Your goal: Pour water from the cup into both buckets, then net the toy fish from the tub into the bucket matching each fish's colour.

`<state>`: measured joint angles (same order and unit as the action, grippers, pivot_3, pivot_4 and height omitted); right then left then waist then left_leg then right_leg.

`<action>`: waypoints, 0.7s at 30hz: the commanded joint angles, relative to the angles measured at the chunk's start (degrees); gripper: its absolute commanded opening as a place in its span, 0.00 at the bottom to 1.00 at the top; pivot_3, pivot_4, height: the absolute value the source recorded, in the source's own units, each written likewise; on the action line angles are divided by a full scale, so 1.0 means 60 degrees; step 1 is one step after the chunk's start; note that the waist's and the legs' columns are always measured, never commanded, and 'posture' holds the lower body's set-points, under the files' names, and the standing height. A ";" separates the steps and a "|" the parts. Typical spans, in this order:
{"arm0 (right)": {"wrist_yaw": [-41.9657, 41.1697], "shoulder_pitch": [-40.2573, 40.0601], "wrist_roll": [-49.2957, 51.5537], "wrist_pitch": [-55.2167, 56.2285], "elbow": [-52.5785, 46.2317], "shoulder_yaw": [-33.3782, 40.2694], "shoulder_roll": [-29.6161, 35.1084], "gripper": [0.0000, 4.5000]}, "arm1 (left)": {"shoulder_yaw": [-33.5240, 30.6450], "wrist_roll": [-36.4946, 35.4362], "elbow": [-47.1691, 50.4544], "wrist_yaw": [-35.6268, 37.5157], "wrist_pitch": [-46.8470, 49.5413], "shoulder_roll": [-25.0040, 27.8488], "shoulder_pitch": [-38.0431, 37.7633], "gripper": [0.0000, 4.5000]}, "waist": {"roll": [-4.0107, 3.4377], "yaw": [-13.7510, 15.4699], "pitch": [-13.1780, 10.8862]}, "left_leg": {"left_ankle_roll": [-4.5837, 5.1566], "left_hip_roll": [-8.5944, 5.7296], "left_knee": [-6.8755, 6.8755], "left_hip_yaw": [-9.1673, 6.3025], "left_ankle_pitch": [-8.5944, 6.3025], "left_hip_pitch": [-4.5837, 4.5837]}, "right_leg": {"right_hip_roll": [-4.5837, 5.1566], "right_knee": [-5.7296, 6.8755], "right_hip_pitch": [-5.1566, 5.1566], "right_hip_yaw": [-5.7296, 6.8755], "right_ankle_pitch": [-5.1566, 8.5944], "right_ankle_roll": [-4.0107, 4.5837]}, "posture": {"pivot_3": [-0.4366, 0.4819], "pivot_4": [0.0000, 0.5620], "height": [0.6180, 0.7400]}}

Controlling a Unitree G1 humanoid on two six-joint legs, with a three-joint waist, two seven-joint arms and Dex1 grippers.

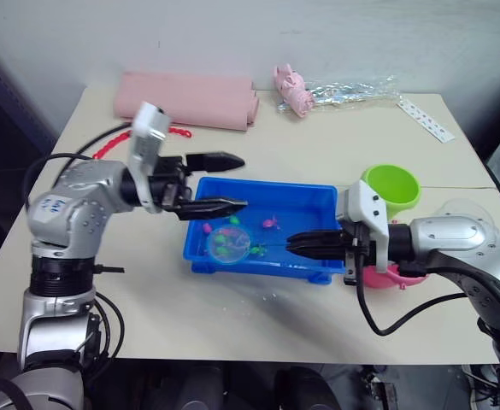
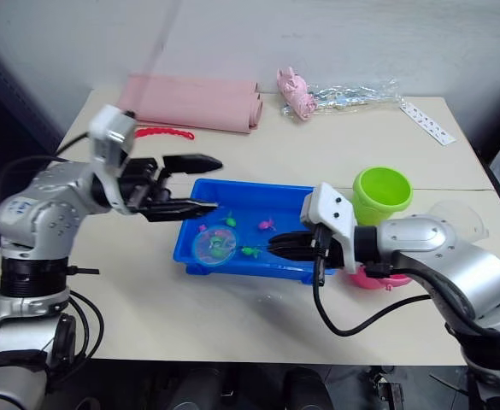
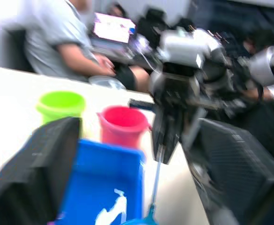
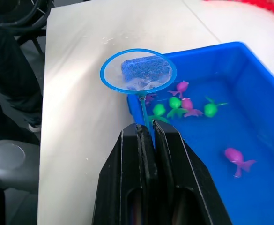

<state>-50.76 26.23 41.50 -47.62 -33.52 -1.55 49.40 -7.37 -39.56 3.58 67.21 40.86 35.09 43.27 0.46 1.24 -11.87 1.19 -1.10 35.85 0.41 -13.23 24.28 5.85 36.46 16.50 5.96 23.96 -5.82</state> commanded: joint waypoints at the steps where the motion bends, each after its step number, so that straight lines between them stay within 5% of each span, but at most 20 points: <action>1: -0.0366 -0.0511 -0.0419 0.0937 0.0289 0.0998 0.0423 0.00 | -0.1096 0.0969 -0.0980 0.0405 -0.2484 0.0910 -0.0768 0.99 | 0.0000 -0.0014 0.0000 | 0.0000 0.0000 0.0001 0.0001 0.0000 0.0000 | 0.0000 0.0001 0.0000 -0.0002 0.0000 0.0000 | 0.48 0.27 1.00; 10: -0.0075 -0.0901 -0.2601 0.2653 0.1983 0.0954 0.0903 0.00 | -0.1762 0.1775 -0.2563 0.1048 -0.4760 0.1624 -0.3165 0.99 | 0.0000 -0.0008 0.0000 | 0.0004 0.0000 -0.0001 0.0023 -0.0003 -0.0014 | 0.0011 0.0009 0.0004 -0.0010 0.0000 0.0000 | 0.48 0.27 1.00; 21: 0.0985 -0.1007 -0.5001 0.3776 0.2639 0.0089 0.0600 0.00 | -0.1467 0.1938 -0.2276 0.1112 -0.5668 0.1488 -0.3975 0.99 | 0.0000 -0.0009 0.0001 | 0.0003 -0.0003 0.0005 0.0022 -0.0002 -0.0011 | 0.0029 0.0038 0.0015 -0.0004 0.0000 0.0000 | 0.48 0.27 1.00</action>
<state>-45.49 19.89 12.94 -26.56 -17.06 -1.69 52.92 -15.70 -27.77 -11.84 73.47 7.97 43.47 19.20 0.46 1.19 -11.86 1.21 -1.12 35.89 0.56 -13.24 24.21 6.03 36.72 16.60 5.93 23.96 -5.82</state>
